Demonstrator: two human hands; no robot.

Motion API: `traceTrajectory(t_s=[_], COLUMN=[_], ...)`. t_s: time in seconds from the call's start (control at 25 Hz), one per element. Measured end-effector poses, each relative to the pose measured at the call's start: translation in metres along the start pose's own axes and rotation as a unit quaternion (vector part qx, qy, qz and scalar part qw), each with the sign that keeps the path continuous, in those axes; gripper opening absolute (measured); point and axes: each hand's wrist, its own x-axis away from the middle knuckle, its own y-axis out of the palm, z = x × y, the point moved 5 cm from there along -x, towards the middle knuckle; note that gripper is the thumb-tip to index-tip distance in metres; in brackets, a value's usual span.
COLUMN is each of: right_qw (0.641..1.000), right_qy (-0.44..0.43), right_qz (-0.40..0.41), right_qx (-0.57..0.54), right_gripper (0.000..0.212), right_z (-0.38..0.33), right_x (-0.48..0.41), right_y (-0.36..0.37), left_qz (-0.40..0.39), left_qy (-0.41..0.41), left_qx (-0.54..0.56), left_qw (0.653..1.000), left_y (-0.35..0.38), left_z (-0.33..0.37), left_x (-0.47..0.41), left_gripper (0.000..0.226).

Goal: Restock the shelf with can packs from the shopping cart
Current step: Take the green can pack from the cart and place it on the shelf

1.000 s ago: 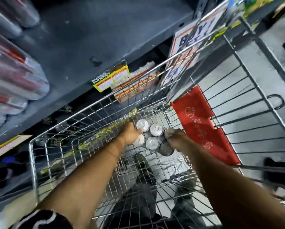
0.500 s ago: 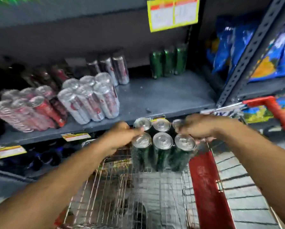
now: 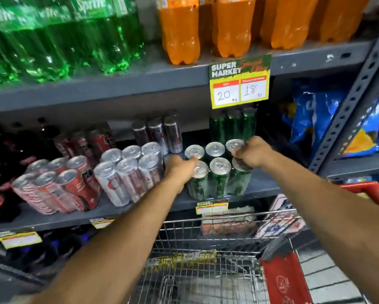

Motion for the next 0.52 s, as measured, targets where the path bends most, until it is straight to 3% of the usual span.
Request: traceTrajectory(t_s=[0.16,0.24,0.32,0.4,0.44,0.52], right_qw=[0.998,0.995,0.988,0.974,0.973,0.981], right_qy=[-0.037,-0.049,-0.048,-0.064,-0.088,-0.122], right_qz=[0.042,0.068,0.066,0.039,0.025,0.013], right_qx=[-0.032,-0.053,-0.132,-0.212,-0.211,-0.152], right_gripper=[0.022,0.023,0.059,0.093,0.100,0.092], right_z=[0.011,0.018,0.030,0.051,0.059,0.070], right_x=[-0.021,-0.019,-0.006,0.014,0.025,0.033], right_y=[0.010,0.011,0.011,0.019,0.026,0.041], left_qz=[-0.008,-0.014,-0.032,-0.078,-0.101,-0.107], left_qy=[0.002,0.020,0.043,0.052,0.064,0.097], left_qx=[-0.010,0.006,0.037,0.072,0.049,-0.061], left_qw=[1.000,1.000,0.998,0.993,0.992,0.988], left_y=[0.010,0.010,0.008,0.010,0.012,0.017], left_z=[-0.012,-0.013,-0.019,-0.040,-0.052,-0.070], left_x=[-0.026,-0.025,-0.014,0.005,0.015,0.024], left_gripper=[0.044,0.040,0.045,0.065,0.077,0.068])
